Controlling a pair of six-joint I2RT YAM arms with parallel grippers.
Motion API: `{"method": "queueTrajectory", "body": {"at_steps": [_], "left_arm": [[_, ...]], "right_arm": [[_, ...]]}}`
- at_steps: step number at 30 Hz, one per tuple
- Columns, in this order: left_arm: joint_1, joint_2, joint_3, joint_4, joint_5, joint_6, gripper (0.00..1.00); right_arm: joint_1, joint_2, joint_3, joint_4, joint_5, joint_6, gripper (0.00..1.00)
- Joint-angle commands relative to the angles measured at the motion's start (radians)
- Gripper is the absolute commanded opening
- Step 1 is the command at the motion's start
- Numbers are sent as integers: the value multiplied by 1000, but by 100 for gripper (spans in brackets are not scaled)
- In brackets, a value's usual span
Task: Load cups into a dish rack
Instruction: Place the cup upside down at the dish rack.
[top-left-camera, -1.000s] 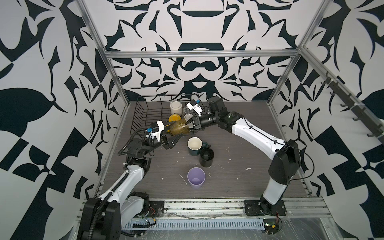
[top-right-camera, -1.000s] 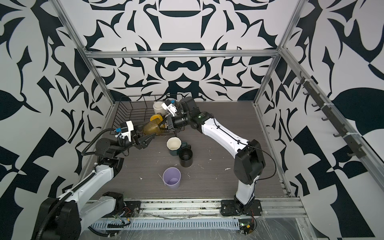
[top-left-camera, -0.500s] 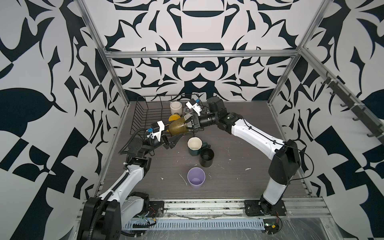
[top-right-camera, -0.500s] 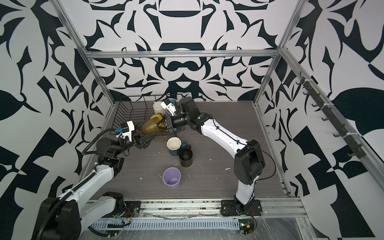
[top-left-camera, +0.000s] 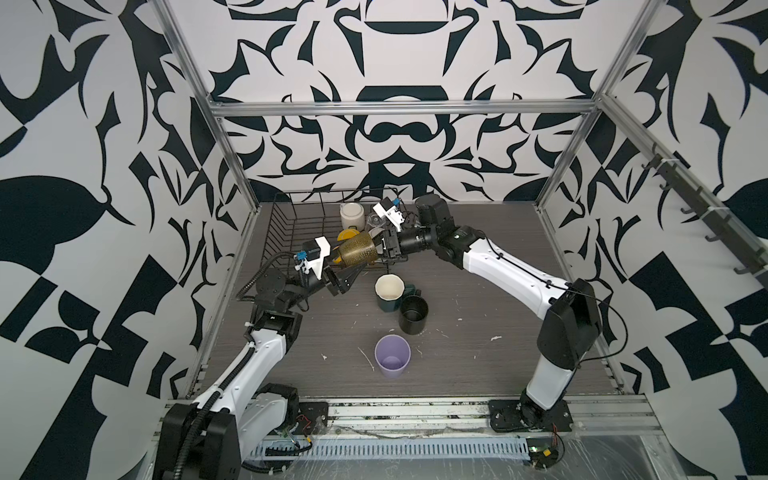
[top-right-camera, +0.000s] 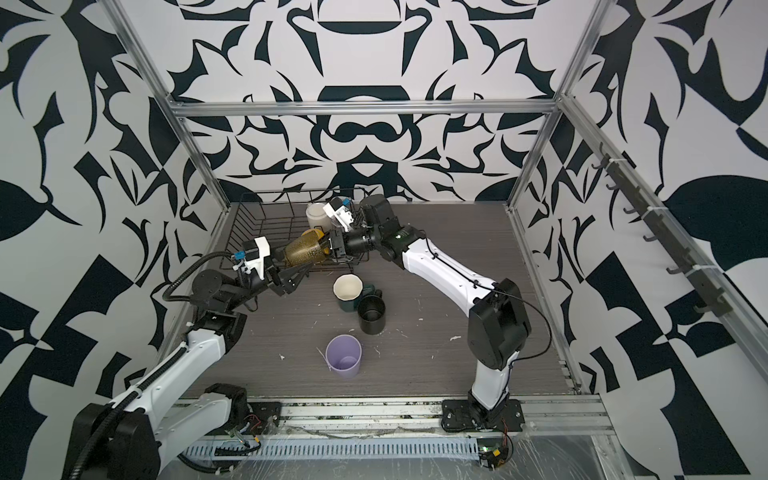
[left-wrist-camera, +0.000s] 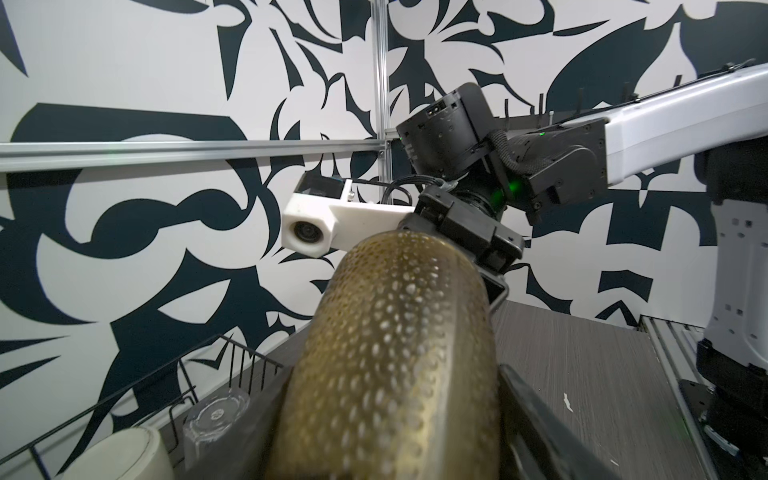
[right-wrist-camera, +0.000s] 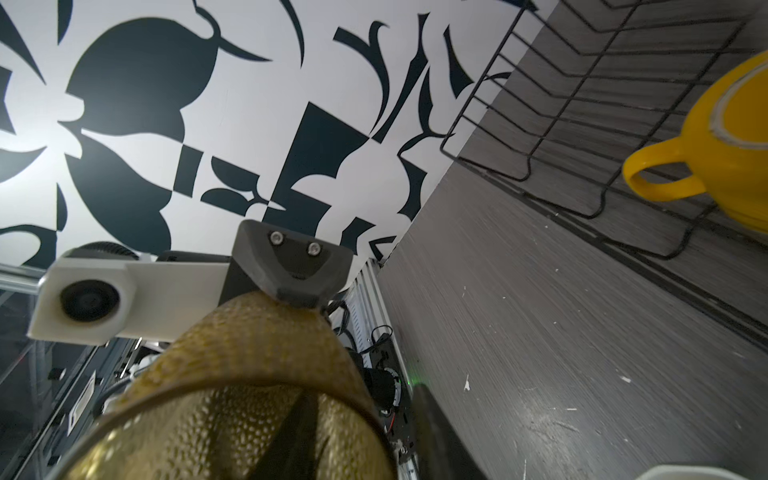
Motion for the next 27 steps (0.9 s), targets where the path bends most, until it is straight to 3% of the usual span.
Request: {"method": "queueTrajectory", "body": {"at_steps": [1, 9, 17, 22, 27], "left_arm": [[1, -40, 69, -140, -97, 39, 9], [1, -59, 236, -505, -245, 62, 3], [10, 135, 681, -1168, -591, 81, 0], [69, 264, 874, -1349, -641, 42, 0], [185, 418, 1026, -1479, -614, -32, 0]], "right_arm": [[-21, -65, -20, 21, 34, -16, 51], [-135, -144, -111, -26, 157, -47, 58], [-192, -299, -186, -221, 410, -232, 60], [-205, -397, -250, -270, 543, -313, 63], [-209, -470, -303, -303, 621, -371, 74]]}}
